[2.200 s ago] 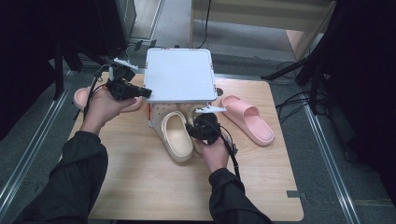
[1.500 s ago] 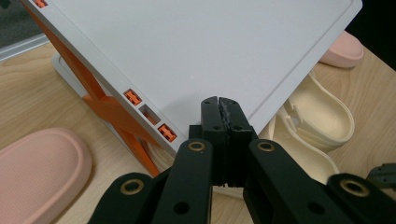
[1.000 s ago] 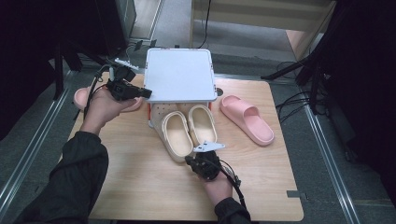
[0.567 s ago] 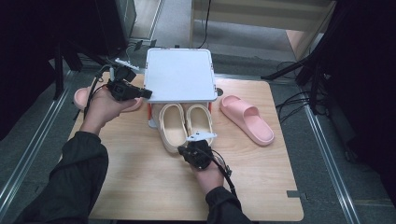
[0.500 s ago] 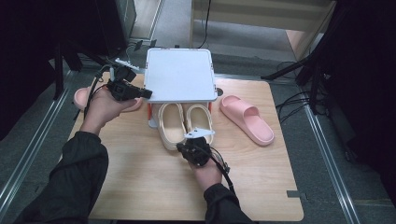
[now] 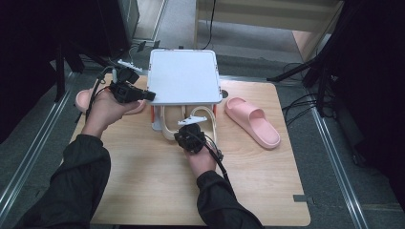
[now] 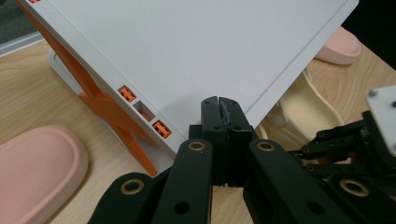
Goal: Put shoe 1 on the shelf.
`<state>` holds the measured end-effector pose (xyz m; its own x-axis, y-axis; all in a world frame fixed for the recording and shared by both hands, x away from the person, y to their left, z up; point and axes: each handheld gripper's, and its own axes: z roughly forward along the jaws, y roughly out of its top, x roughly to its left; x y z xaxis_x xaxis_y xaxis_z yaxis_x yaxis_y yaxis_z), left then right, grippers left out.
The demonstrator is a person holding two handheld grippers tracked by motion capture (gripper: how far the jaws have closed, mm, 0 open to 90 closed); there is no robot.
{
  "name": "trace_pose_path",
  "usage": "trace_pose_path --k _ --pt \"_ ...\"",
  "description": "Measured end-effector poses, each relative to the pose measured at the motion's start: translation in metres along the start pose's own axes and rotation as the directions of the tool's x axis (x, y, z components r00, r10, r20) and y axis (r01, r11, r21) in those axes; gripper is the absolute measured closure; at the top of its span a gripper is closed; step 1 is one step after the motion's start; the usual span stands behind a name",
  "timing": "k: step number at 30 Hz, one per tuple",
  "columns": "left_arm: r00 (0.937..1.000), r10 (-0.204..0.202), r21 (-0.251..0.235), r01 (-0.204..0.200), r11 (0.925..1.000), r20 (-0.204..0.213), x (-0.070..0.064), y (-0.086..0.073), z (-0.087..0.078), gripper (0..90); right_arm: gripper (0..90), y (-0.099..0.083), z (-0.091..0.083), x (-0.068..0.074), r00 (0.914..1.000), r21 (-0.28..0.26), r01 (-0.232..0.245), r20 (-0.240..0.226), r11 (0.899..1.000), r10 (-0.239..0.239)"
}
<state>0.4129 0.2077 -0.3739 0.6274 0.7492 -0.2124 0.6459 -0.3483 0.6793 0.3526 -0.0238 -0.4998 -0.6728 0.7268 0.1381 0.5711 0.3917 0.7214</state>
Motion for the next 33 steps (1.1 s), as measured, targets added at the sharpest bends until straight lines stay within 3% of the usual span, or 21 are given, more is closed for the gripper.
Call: trace_pose_path --k 13,16,24,33 --pt "1.0 -0.003 -0.002 0.003 1.0 0.003 0.001 0.0 0.0 90.0 90.0 0.017 0.021 -0.007 0.9987 -0.031 -0.035 0.035 0.999 0.036" --pt "0.9999 -0.003 -0.005 0.003 1.0 0.01 0.003 -0.001 -0.001 90.0 90.0 0.017 0.019 -0.006 0.999 -0.037 -0.037 0.022 0.999 0.038" --pt "0.9999 -0.003 -0.005 0.003 1.0 0.011 0.003 -0.001 -0.001 90.0 90.0 0.004 0.0 -0.002 0.999 -0.056 -0.041 -0.021 0.998 0.04" --pt "1.0 -0.007 -0.003 0.007 1.0 0.005 0.002 -0.001 -0.001 89.9 90.0 -0.024 -0.038 0.002 0.999 -0.062 -0.022 -0.04 0.998 0.019"
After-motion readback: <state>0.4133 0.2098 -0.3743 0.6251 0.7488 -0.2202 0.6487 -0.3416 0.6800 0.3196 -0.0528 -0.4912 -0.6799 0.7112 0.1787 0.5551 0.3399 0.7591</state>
